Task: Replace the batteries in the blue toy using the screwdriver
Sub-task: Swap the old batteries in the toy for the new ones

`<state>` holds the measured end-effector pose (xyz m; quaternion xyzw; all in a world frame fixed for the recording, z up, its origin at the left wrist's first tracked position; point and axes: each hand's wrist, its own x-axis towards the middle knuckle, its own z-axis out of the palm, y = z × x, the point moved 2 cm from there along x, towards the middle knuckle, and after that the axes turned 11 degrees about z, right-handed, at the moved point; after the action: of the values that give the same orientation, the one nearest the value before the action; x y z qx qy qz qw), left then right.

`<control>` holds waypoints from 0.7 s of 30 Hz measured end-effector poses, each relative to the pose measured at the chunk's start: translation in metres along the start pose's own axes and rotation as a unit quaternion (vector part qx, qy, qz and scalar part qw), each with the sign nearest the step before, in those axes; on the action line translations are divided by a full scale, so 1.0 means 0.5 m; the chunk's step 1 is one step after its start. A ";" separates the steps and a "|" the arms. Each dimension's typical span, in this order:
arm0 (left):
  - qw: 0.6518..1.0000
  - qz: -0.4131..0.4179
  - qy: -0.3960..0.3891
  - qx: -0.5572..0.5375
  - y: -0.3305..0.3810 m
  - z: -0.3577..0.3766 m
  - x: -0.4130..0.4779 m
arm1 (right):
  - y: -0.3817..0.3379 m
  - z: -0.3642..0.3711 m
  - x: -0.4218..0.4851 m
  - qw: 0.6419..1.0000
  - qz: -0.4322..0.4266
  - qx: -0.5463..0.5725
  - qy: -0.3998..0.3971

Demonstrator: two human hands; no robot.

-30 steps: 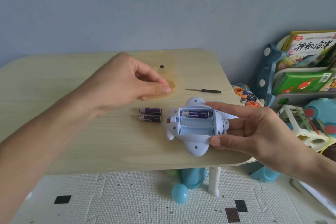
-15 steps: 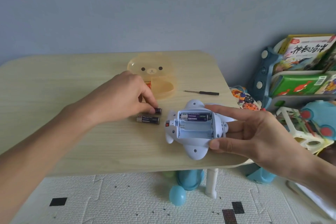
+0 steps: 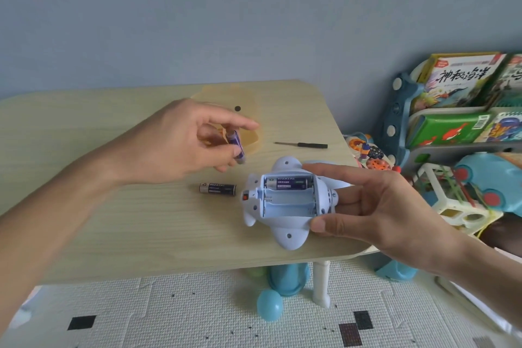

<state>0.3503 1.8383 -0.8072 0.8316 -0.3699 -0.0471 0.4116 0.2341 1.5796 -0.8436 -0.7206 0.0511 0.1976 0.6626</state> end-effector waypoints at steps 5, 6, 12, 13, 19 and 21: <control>0.998 0.007 0.021 -0.059 0.033 0.023 -0.008 | 0.000 0.001 0.000 1.000 -0.004 -0.001 -0.003; 0.998 0.008 0.032 -0.056 0.035 0.031 -0.010 | -0.001 0.001 0.000 1.000 -0.004 -0.001 -0.004; 0.998 0.043 0.004 0.049 0.044 0.040 -0.011 | 0.001 -0.001 0.001 1.000 -0.004 -0.005 -0.006; 0.998 0.053 0.006 0.021 0.049 0.041 -0.010 | 0.002 -0.001 0.001 1.000 -0.005 -0.006 -0.005; 0.978 0.198 0.021 0.054 0.085 0.099 -0.010 | 0.001 -0.001 0.001 1.000 -0.005 -0.011 0.006; 0.969 0.227 0.019 0.097 0.086 0.115 -0.009 | 0.001 0.000 0.001 1.000 -0.007 -0.016 0.007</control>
<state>0.3002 1.7870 -0.8152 0.7628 -0.5435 0.0995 0.3360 0.2346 1.5796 -0.8441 -0.7328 0.0474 0.1888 0.6520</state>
